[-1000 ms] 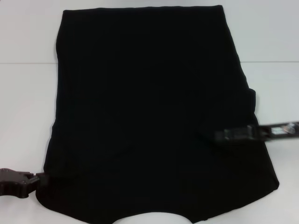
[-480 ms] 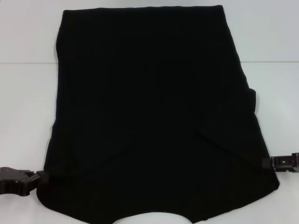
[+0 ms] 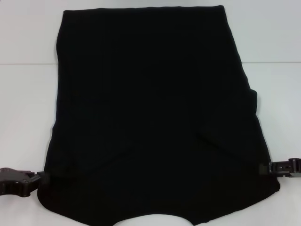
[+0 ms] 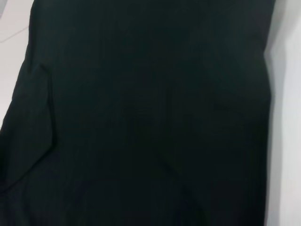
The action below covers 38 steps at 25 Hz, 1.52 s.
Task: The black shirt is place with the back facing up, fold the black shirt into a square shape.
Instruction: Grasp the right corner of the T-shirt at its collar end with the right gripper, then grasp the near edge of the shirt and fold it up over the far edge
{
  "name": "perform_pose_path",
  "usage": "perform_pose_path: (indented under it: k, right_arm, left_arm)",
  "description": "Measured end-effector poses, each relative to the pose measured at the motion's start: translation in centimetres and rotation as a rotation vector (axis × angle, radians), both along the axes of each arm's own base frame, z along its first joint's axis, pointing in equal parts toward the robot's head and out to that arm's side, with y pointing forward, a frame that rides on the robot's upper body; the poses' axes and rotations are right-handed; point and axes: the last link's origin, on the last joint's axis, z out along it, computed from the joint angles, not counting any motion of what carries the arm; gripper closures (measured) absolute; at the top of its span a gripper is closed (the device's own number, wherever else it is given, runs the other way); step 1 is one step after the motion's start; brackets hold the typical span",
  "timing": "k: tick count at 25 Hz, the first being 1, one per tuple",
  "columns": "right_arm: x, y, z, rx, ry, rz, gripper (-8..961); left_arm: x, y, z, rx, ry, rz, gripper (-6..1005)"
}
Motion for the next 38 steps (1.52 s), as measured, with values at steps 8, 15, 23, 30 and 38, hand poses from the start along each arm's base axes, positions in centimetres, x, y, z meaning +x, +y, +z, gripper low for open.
perform_pose_path:
  k: [8,15,23,30,38]
  right_arm:
    - [-0.3,-0.6,0.0,-0.040,0.022,0.005,239]
    - [-0.9,-0.7,0.0,-0.063,0.039,0.023,256]
    - [-1.0,-0.7,0.1,-0.074,0.038,0.006,276]
    - [-1.3,-0.3,-0.5,-0.118,-0.008,-0.004,499]
    - [-1.3,0.0,-0.6,-0.107,-0.016,-0.014,822]
  left_arm:
    - [0.1,0.1,0.0,0.002,0.000,-0.004,976]
    - [0.1,0.2,-0.1,0.005,-0.004,-0.003,975]
    - [0.1,0.4,-0.2,0.005,-0.005,-0.003,976]
    - [0.2,0.6,-0.1,0.010,-0.003,-0.009,976]
    - [0.2,0.7,0.1,0.019,-0.004,-0.012,977]
